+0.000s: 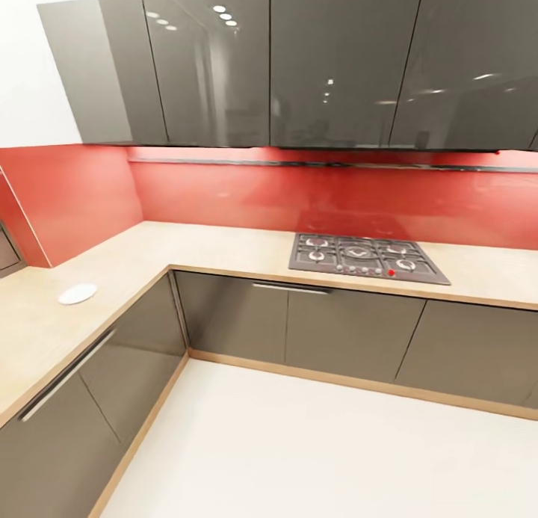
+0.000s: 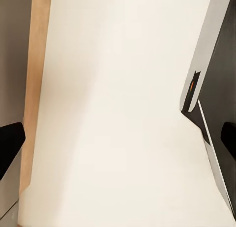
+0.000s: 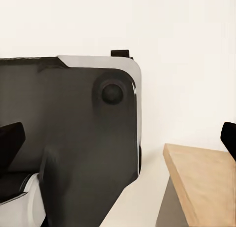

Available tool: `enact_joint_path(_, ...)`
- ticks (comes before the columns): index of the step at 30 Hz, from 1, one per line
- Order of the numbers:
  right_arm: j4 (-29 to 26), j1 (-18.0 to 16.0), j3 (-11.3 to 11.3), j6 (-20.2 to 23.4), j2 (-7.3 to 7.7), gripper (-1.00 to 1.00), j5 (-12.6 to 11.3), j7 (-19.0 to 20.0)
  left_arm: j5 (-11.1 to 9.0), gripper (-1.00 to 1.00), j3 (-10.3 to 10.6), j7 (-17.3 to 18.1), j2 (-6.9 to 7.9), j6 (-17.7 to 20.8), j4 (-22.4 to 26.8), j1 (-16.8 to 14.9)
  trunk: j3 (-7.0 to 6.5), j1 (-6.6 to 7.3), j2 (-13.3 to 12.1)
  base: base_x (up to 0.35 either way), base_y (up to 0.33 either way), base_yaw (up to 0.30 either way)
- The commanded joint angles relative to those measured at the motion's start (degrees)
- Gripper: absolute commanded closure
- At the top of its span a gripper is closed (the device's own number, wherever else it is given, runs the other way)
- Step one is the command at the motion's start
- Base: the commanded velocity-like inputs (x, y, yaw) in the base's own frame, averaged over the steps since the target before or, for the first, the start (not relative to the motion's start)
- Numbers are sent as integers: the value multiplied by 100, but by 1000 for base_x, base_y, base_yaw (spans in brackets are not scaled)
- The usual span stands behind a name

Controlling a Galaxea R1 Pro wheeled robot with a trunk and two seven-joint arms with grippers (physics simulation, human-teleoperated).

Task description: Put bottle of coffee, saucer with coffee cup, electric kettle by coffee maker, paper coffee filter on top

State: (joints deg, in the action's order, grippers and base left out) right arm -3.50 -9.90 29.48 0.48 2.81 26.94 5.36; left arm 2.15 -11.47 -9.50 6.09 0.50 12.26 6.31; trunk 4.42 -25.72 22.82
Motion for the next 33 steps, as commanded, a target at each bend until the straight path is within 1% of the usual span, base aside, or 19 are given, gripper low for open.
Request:
enact_joint_path(1,-4,-3,49,5,0,-100,48,26,22,-100,-20,-8,-2,6,13,2,11,-6,10,301,-196,0)
enact_joint_path(24,-4,-3,49,5,0,-100,48,26,22,-100,-19,-8,1,1,13,2,11,-6,10,301,-181,0)
enact_joint_path(28,-4,-3,49,5,0,-100,48,26,29,-100,-21,-8,-2,-69,4,6,11,-6,10,270,-215,5)
enact_joint_path(33,-2,-3,49,5,0,-100,48,26,31,-100,-21,-8,-2,-97,3,3,11,-6,10,171,-263,162)
